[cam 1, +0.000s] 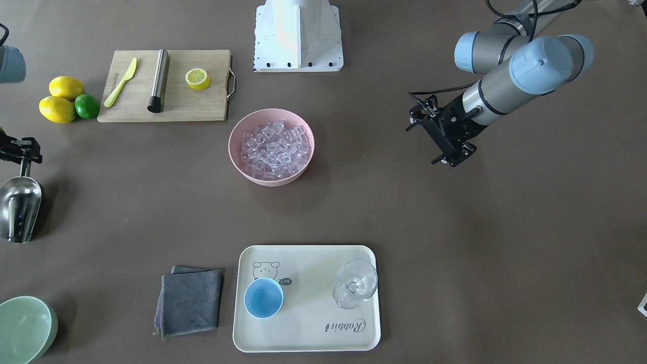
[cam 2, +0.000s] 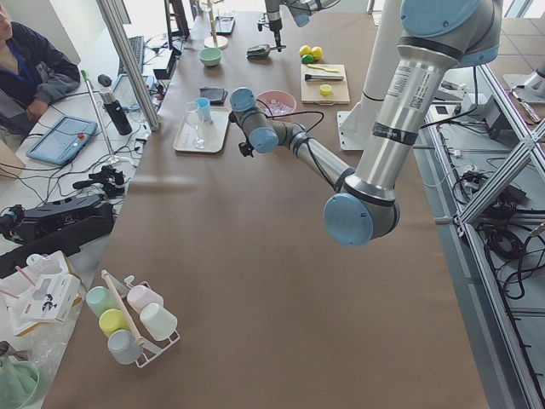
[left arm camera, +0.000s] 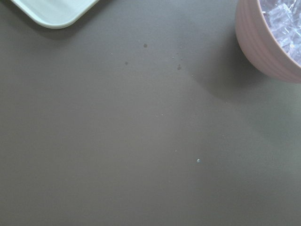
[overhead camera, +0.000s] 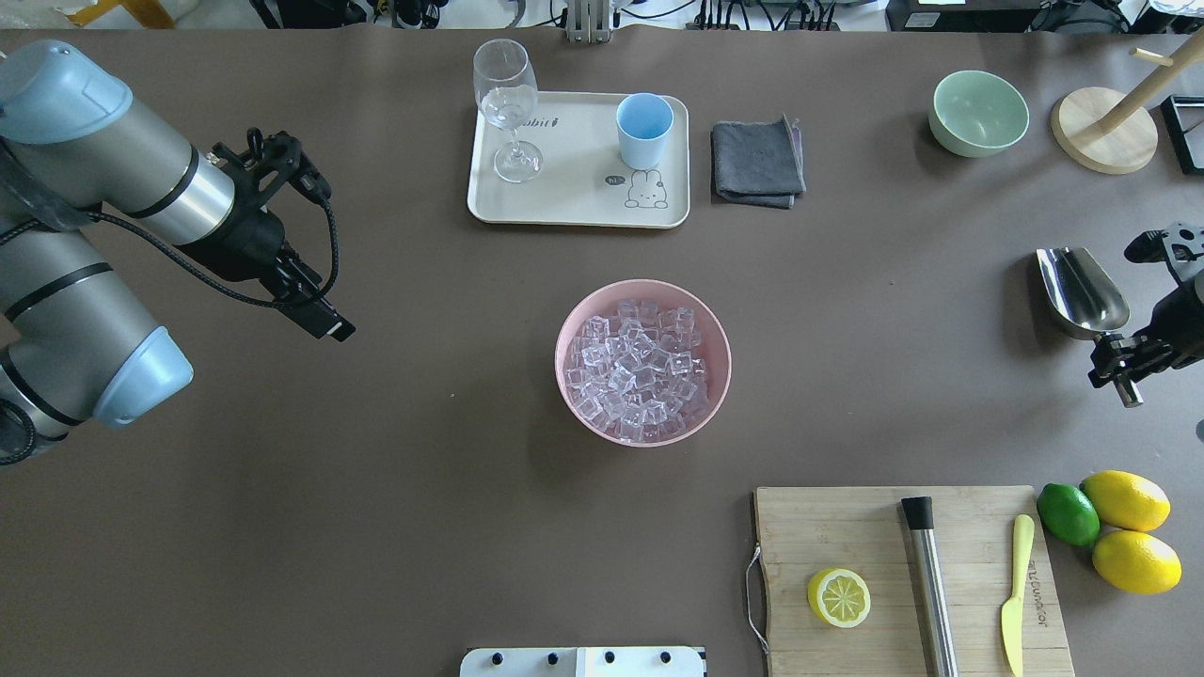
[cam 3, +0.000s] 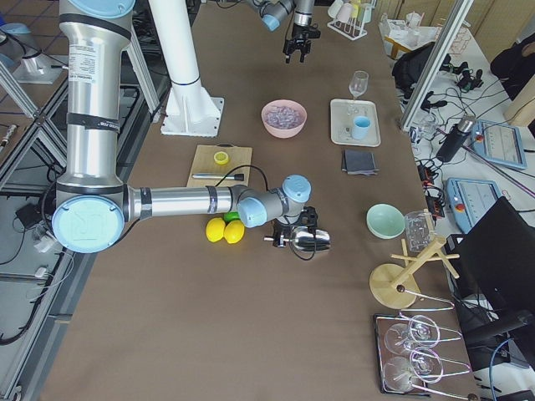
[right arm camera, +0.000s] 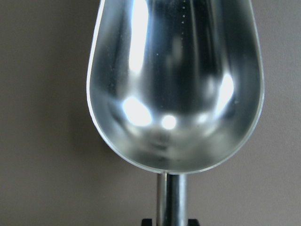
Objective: Put ice in cup with scoop
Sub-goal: 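Grasp the metal scoop handle with the right gripper while the left reaches toward the bowl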
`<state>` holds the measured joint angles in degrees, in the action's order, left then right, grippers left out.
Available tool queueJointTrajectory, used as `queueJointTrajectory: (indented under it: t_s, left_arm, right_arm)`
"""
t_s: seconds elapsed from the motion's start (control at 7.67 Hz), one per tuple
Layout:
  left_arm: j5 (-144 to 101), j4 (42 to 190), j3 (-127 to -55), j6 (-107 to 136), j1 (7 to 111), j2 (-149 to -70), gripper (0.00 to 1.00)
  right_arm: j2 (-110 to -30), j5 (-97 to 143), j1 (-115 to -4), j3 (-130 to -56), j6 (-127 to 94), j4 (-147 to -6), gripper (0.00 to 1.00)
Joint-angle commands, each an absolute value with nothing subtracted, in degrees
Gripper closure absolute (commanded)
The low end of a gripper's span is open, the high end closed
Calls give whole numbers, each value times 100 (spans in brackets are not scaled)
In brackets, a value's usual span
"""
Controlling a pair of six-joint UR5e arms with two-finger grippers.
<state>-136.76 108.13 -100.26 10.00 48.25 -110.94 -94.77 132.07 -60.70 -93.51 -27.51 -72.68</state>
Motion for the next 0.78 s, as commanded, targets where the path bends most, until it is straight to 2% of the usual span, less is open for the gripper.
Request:
queueJointTrajectory:
  t_s: [0.0, 0.26, 0.65]
  left_arm:
    - [-13150, 11029, -9994, 976, 4326, -11224, 2]
    - [-12920, 11957, -9373, 967, 4123, -11573, 2]
    - [-12876, 13872, -8273, 958, 3930, -12084, 2]
  right_arm:
    - [-9483, 13219, -6073, -9386, -2690, -7277, 100]
    - [-9536, 13289, -6187, -9736, -2593, -7478, 100]
    - [-9475, 13228, -6354, -10843, -2523, -8516, 100]
